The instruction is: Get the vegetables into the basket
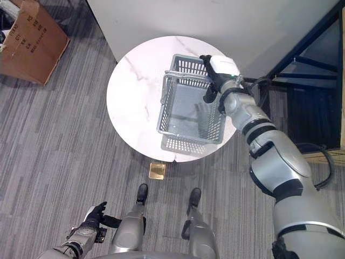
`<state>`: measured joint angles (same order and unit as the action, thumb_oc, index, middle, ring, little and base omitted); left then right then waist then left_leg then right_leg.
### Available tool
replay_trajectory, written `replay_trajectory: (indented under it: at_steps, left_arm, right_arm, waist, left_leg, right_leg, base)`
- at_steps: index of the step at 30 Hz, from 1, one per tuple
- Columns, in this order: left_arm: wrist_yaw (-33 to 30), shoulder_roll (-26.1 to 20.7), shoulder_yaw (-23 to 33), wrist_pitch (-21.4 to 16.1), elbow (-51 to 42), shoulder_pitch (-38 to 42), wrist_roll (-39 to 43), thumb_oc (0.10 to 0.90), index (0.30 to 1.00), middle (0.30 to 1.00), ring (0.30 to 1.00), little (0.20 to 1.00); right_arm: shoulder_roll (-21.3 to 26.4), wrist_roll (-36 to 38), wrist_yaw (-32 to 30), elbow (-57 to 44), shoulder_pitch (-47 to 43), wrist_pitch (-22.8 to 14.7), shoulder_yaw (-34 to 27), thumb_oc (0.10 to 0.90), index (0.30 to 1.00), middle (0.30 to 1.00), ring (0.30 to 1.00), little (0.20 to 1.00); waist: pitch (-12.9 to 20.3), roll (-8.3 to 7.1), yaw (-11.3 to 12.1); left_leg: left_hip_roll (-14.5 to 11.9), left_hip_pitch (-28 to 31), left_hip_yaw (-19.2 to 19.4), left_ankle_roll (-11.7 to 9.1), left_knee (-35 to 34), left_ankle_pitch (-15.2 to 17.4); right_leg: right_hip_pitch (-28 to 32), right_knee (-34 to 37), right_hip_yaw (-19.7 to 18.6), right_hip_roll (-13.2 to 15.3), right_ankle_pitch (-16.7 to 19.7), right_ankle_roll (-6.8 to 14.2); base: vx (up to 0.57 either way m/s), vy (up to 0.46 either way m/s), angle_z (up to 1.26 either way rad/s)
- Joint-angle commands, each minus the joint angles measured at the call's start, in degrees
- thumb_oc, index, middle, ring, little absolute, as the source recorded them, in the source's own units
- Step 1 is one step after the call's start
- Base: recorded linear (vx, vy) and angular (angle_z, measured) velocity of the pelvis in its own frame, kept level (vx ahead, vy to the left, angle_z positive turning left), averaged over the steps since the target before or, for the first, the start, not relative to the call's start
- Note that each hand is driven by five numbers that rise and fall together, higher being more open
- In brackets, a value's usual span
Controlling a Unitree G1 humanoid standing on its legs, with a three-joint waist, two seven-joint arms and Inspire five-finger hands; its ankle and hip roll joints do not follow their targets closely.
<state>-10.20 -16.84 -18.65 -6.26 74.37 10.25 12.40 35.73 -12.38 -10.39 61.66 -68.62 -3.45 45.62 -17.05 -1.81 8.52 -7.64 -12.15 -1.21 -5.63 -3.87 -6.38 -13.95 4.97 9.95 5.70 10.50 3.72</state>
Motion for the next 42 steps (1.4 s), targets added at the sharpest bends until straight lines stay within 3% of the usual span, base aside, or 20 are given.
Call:
replay_trajectory:
  at_steps: [1,5,6,7,32,34,35,38,42]
  left_arm:
    - [-1.01,-0.16,-3.29,-0.46,1.92,0.45,0.56,0.9,1.0,1.0,1.0,1.0]
    - [-0.76,0.2,-3.58,-0.48,1.69,0.35,0.63,0.9,1.0,1.0,1.0,1.0]
    - [-0.72,0.3,-3.68,-0.47,1.62,0.35,0.6,0.9,1.0,1.0,1.0,1.0]
    - [-0.64,0.44,-3.85,-0.46,1.52,0.39,0.58,0.9,1.0,1.0,1.0,1.0]
    - [-1.17,1.55,-4.13,-0.11,1.63,0.65,-0.96,0.9,1.0,1.0,1.0,1.0]
    - [-1.01,1.53,-3.85,0.11,1.74,0.53,-1.46,0.9,1.0,1.0,1.0,1.0]
    - [-0.82,1.6,-2.92,0.56,1.68,0.05,-2.35,0.9,1.0,1.0,1.0,1.0]
    - [-0.39,1.69,-1.75,1.05,1.63,-0.61,-3.09,0.9,1.0,1.0,1.0,1.0]
    - [0.85,2.06,1.23,2.17,2.14,-2.57,-6.19,0.9,1.0,1.0,1.0,1.0]
  right_arm:
    - [4.59,2.39,-4.27,1.24,-11.9,-1.3,3.37,0.9,1.0,1.0,1.0,1.0]
    - [5.52,3.06,-4.8,2.82,-11.11,-1.39,2.25,0.9,1.0,1.0,1.0,1.0]
    - [5.54,3.61,-5.08,3.49,-10.35,-1.4,1.37,0.569,0.536,0.536,0.536,0.536]
    - [5.32,4.1,-4.9,3.85,-9.31,-1.51,0.64,0.4,0.3,0.3,0.3,0.3]
    - [-1.46,4.93,-3.01,2.44,-0.91,-1.46,-2.16,0.4,0.3,0.3,0.3,0.3]
    - [-1.11,5.52,-2.82,-0.16,0.43,-1.56,-2.93,0.4,0.3,0.3,0.3,0.3]
    - [0.94,6.19,-2.82,-9.0,3.11,-1.82,-4.61,0.4,0.3,0.3,0.3,0.3]
    - [2.99,6.36,-2.4,-16.76,6.32,-2.08,-6.4,0.4,0.3,0.3,0.3,0.3]
    - [7.04,9.24,-0.62,-34.34,18.52,-4.11,-14.52,0.4,0.3,0.3,0.3,0.3]
  waist:
    - [1.43,-1.29,-0.53]
    - [1.3,-0.9,-0.64]
    - [1.28,-0.74,-0.64]
    - [1.22,-0.51,-0.71]
    - [0.76,-0.39,-0.81]
    - [1.11,-0.54,-0.96]
    - [1.83,-0.86,-1.79]
    - [2.53,-1.01,-2.6]
    - [4.74,-0.94,-5.05]
  left_leg:
    - [0.16,-0.55,0.31,-1.55,-1.13,-1.02]
    - [0.28,-0.48,0.39,-1.51,-1.13,-1.01]
    - [0.31,-0.44,0.42,-1.47,-1.13,-0.99]
    - [0.31,-0.34,0.57,-1.45,-1.13,-0.96]
    - [0.63,0.64,0.95,-1.01,-1.13,-0.47]
    - [0.6,1.24,1.25,-0.93,-1.13,-0.22]
    - [0.61,2.33,1.78,-0.77,-1.13,0.33]
    - [0.57,3.46,2.36,-0.62,-1.13,0.81]
    - [0.4,6.56,3.83,-0.54,-1.13,1.94]
  right_leg:
    - [3.88,0.03,-3.43,4.28,-2.06,5.35]
    - [3.74,0.03,-3.64,4.33,-2.04,5.38]
    - [3.69,0.01,-3.64,4.34,-2.05,5.38]
    - [3.76,0.03,-3.76,4.38,-2.08,5.38]
    - [4.09,0.01,-4.21,4.65,-2.04,5.39]
    - [4.51,-0.03,-4.4,4.71,-2.08,5.41]
    - [5.05,-0.23,-4.78,4.85,-2.18,5.51]
    - [5.59,-0.36,-5.12,5.0,-2.27,5.6]
    - [7.57,-0.55,-5.7,5.41,-2.66,5.76]
  base:
    - [0.0,0.0,0.0]
    - [0.0,0.0,0.0]
    - [0.0,0.0,0.0]
    - [0.0,0.0,0.0]
    - [0.0,0.0,0.0]
    - [-0.01,0.018,-0.01]
    - [-0.01,0.024,-0.03]
    - [0.01,0.029,-0.06]
    - [0.03,0.037,-0.18]
